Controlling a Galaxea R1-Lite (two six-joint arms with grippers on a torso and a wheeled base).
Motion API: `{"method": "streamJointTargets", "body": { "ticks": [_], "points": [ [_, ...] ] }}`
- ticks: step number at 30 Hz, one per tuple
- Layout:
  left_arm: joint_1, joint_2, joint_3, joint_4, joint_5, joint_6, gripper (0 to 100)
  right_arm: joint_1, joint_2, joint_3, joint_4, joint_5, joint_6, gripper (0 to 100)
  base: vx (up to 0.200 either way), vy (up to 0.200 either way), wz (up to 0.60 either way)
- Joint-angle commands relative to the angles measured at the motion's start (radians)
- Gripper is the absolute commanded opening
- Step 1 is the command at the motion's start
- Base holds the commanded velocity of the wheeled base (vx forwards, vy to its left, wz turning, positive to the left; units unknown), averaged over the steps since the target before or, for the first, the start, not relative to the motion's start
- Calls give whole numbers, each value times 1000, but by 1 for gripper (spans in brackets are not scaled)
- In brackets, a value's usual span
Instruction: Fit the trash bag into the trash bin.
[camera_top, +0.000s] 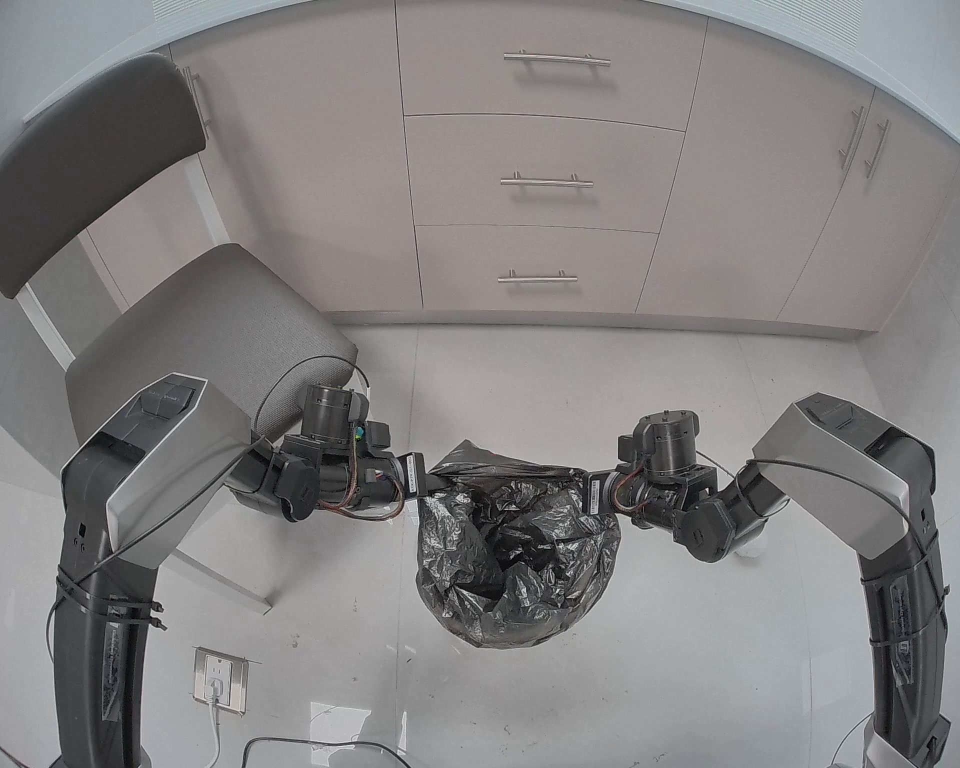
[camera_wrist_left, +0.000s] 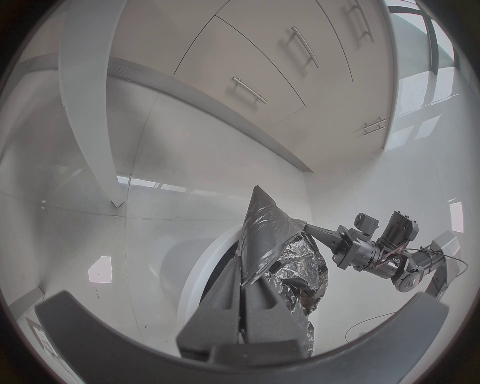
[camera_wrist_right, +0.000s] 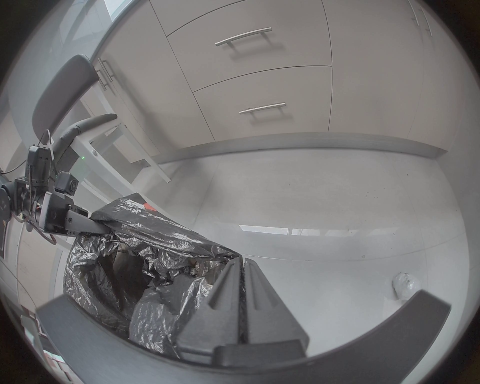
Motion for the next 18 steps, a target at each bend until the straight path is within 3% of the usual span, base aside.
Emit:
{"method": "streamJointTargets", "body": {
  "ticks": [1,10,11,18],
  "points": [
    [-3,23,-11,4,0,0,0,5,18,-18,0,-1,0,0,0,0,0],
    [-3,24,-7,5,0,0,0,8,17,-19,-2,-4,-3,0,0,0,0],
    [-3,24,-7,5,0,0,0,7,17,-19,-2,-4,-5,100,0,0,0],
    [-3,24,-7,4,0,0,0,7,11,-21,-5,-2,-2,100,0,0,0]
  ]
}}
